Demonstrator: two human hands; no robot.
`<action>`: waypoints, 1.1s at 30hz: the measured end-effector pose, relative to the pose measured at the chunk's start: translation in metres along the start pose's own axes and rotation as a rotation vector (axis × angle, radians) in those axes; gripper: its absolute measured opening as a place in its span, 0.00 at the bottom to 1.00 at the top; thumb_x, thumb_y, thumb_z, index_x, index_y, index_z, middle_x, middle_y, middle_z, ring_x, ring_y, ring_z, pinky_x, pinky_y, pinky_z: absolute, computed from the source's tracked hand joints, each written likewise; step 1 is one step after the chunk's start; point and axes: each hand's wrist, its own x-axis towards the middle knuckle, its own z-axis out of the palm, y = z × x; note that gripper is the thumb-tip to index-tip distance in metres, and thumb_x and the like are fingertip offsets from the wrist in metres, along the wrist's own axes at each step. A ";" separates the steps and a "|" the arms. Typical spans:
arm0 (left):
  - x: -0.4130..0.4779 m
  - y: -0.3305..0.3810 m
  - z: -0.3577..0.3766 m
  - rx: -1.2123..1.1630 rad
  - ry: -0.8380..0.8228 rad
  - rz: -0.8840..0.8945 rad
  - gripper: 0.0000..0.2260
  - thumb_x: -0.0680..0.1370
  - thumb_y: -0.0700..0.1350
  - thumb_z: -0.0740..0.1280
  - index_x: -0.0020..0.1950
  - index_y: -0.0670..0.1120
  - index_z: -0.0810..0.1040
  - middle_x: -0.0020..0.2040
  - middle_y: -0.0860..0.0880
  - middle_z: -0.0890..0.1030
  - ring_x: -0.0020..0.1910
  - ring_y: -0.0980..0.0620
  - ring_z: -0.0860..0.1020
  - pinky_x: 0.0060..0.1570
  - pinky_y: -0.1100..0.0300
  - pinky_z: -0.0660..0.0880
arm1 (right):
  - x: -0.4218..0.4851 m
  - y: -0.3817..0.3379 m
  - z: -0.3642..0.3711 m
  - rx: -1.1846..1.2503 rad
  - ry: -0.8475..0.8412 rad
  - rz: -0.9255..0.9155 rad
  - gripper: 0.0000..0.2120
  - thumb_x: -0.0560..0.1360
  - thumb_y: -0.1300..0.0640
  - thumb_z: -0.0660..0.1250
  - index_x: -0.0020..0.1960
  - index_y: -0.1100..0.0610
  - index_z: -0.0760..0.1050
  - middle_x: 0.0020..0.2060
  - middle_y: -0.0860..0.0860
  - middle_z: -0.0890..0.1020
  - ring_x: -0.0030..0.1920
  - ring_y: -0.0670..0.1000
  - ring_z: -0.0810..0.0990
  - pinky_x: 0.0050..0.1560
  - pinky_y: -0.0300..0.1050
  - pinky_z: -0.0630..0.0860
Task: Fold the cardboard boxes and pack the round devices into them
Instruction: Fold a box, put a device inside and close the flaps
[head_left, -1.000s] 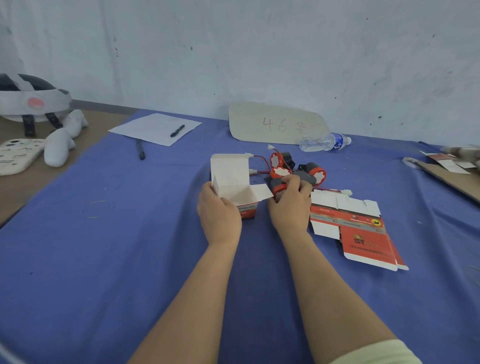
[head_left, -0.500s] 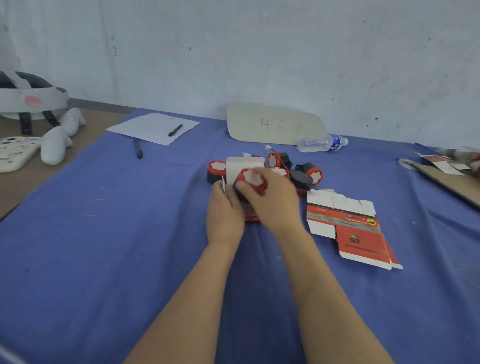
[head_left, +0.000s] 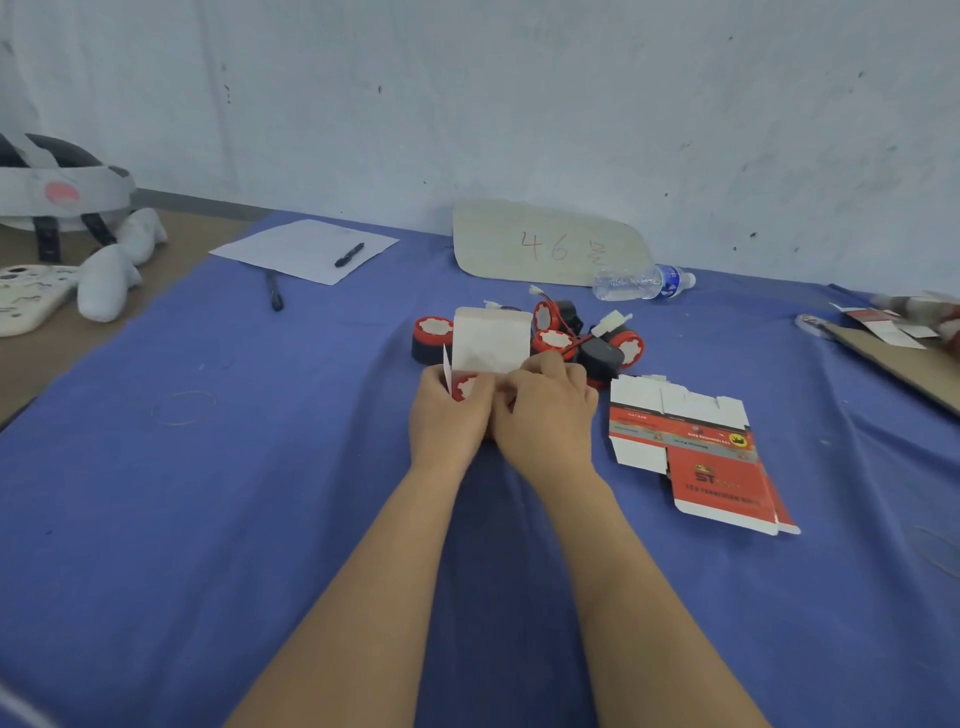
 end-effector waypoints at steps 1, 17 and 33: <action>0.000 0.000 0.000 0.000 -0.006 0.002 0.09 0.75 0.46 0.67 0.53 0.48 0.72 0.48 0.52 0.78 0.44 0.56 0.77 0.39 0.62 0.73 | 0.000 0.003 -0.002 0.017 -0.034 0.000 0.14 0.78 0.54 0.57 0.53 0.55 0.81 0.57 0.49 0.73 0.56 0.52 0.66 0.54 0.45 0.59; -0.007 -0.004 0.013 0.302 -0.133 0.210 0.19 0.76 0.48 0.68 0.65 0.48 0.69 0.61 0.50 0.74 0.60 0.50 0.74 0.57 0.52 0.77 | 0.010 0.035 -0.031 0.880 0.479 0.422 0.19 0.80 0.53 0.61 0.69 0.50 0.65 0.40 0.51 0.81 0.37 0.45 0.76 0.46 0.46 0.76; -0.008 -0.006 0.013 0.318 -0.044 0.215 0.18 0.75 0.49 0.69 0.62 0.47 0.70 0.59 0.48 0.76 0.59 0.48 0.74 0.57 0.48 0.76 | 0.011 0.032 -0.023 0.623 0.112 0.257 0.07 0.79 0.55 0.63 0.52 0.56 0.78 0.40 0.48 0.80 0.36 0.42 0.75 0.34 0.26 0.67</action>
